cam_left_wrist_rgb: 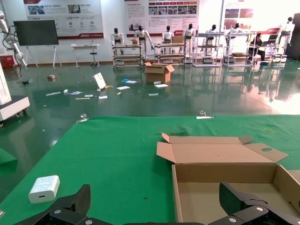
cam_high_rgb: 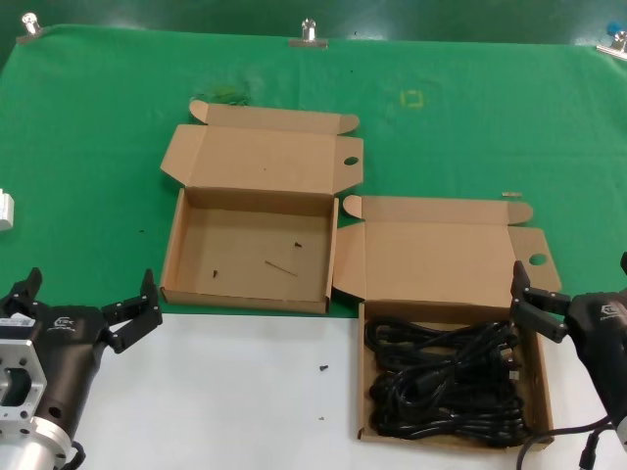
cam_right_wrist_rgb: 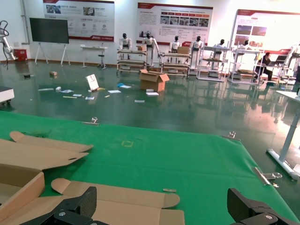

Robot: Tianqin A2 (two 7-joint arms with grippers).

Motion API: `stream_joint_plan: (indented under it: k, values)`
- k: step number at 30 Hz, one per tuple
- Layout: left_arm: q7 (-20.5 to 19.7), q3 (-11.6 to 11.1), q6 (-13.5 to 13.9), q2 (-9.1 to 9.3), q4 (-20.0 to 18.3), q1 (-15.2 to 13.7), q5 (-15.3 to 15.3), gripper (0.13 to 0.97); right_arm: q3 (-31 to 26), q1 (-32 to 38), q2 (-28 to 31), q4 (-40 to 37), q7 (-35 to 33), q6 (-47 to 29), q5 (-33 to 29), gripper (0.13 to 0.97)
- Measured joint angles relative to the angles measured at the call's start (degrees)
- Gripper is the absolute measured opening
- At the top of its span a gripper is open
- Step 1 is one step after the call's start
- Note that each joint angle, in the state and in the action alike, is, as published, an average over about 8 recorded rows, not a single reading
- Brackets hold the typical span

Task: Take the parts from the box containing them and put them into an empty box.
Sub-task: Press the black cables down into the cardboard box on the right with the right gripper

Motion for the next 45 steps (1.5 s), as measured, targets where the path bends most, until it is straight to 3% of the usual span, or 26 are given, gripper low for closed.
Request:
stream_joint_plan:
  k: [24,33,45]
  values:
    - [0.0,0.0,0.0,0.0,0.0,0.0,0.0,0.964,0.0,0.0,0.0,0.0,0.0,0.0,0.0,0.965]
    - [0.0,0.0,0.0,0.0,0.0,0.0,0.0,0.917,0.0,0.0,0.0,0.0,0.0,0.0,0.0,0.965]
    - [0.0,0.0,0.0,0.0,0.0,0.0,0.0,0.736,0.6,-0.6,2.1,0.1,1.0,-4.4,1.4,0.965]
